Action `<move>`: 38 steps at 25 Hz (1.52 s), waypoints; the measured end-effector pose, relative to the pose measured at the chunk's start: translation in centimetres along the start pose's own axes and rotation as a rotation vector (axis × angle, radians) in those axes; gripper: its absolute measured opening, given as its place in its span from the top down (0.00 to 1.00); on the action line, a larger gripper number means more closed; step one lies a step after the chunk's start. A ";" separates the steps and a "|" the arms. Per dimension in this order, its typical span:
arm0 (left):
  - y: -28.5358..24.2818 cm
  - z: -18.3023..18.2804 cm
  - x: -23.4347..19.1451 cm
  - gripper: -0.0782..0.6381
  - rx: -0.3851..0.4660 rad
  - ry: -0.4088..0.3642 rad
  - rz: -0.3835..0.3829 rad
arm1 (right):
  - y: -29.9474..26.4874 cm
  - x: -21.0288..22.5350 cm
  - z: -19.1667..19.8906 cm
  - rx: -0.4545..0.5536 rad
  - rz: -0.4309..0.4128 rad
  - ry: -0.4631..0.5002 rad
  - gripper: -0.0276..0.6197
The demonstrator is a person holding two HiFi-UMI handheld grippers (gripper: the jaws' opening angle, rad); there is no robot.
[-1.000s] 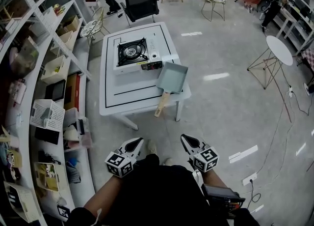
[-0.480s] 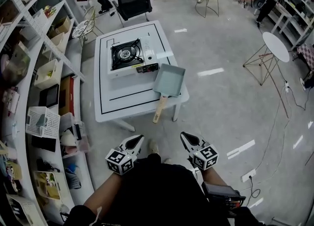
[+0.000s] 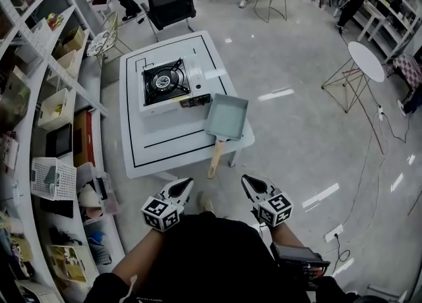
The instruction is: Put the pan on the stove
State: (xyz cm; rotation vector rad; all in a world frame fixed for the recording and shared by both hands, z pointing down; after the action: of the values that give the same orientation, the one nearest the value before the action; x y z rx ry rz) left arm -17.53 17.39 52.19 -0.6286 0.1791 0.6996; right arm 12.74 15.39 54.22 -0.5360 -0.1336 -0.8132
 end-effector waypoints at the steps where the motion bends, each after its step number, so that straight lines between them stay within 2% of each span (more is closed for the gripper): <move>1: -0.2 -0.2 -0.4 0.88 -0.001 0.001 0.003 | -0.3 0.1 -0.3 0.000 0.006 -0.004 0.92; 8: -1.1 -1.0 -3.3 0.88 0.007 0.050 0.027 | -2.5 0.5 -1.6 -0.016 0.025 -0.016 0.92; 14: -1.8 -1.8 -5.2 0.88 -0.002 0.041 0.061 | -4.0 1.1 -2.5 -0.025 0.064 -0.021 0.92; 21: -3.1 -2.7 -7.1 0.88 -0.027 0.079 0.202 | -5.1 1.1 -3.5 -0.018 0.137 -0.040 0.92; 28: -5.0 -3.9 -8.2 0.88 -0.043 0.076 0.269 | -4.7 1.4 -4.9 -0.015 0.195 -0.055 0.92; 32: -6.4 -4.0 -8.4 0.88 -0.079 0.091 0.280 | -4.8 2.1 -4.8 -0.013 0.193 -0.072 0.92; 38: -9.3 -3.3 -9.1 0.88 -0.199 0.165 0.262 | -5.1 4.0 -4.5 -0.023 0.167 -0.088 0.92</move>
State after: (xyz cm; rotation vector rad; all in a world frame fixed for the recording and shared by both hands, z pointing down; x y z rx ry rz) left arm -18.23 4.90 57.24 -0.8640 0.3520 0.9252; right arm 11.45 7.65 53.69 -0.5973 -0.1584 -0.6296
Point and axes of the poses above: the fingertips, and each gripper's own axes: y backward along the fingers, x to its right, z out of its underside, the point moved 10 cm from there along y, backward along the fingers, and after that the axes turned 8 degrees about -x, right-handed, at the moved point
